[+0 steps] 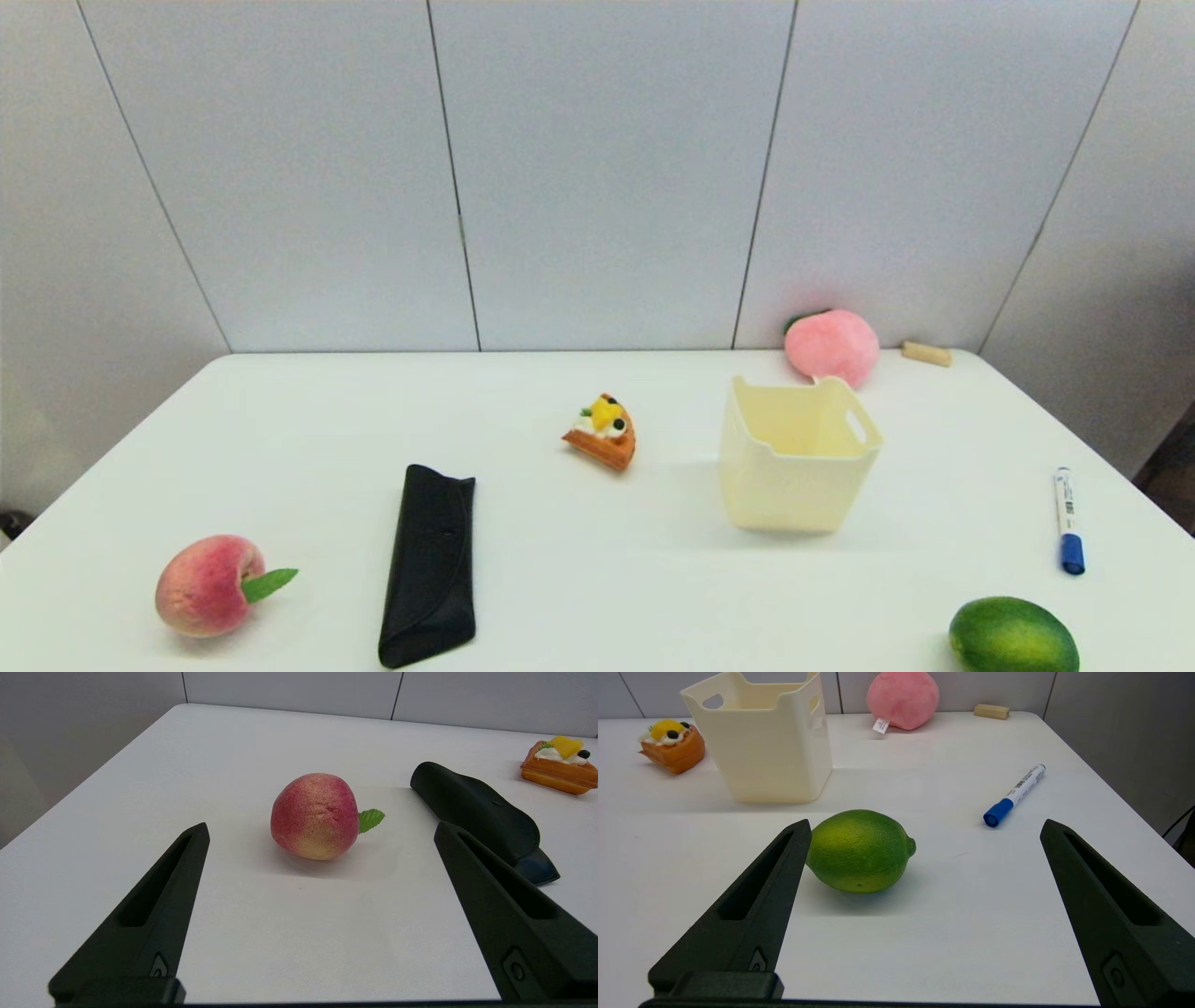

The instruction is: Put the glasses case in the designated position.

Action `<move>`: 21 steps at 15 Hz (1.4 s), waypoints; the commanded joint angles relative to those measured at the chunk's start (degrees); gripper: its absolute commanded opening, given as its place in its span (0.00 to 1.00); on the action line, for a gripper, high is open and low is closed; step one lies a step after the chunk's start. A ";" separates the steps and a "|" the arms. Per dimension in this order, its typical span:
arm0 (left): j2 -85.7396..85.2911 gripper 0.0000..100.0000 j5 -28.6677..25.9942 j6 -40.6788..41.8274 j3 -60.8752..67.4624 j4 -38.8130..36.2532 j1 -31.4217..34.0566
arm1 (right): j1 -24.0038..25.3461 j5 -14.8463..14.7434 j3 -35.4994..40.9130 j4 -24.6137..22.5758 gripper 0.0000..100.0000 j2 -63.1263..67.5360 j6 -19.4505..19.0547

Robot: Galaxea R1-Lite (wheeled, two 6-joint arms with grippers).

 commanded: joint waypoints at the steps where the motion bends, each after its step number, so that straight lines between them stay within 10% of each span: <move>1: 0.07 1.00 0.05 -0.04 0.00 -0.06 -0.03 | -0.08 -0.02 0.00 0.08 1.00 0.07 0.00; 8: 0.07 1.00 0.05 -0.04 0.00 -0.06 -0.03 | -0.26 1.82 -18.98 0.61 1.00 26.70 -7.21; 11: 0.07 1.00 0.05 -0.04 0.00 -0.06 0.06 | -0.08 1.82 -38.67 2.19 1.00 48.50 -10.99; 13: 0.07 1.00 0.05 -0.04 0.00 -0.06 -0.03 | 3.52 1.65 -58.18 12.30 1.00 61.51 -10.64; 21: 0.07 1.00 0.05 -0.04 0.00 0.12 -0.03 | 18.02 -3.54 -104.15 45.61 1.00 94.56 11.16</move>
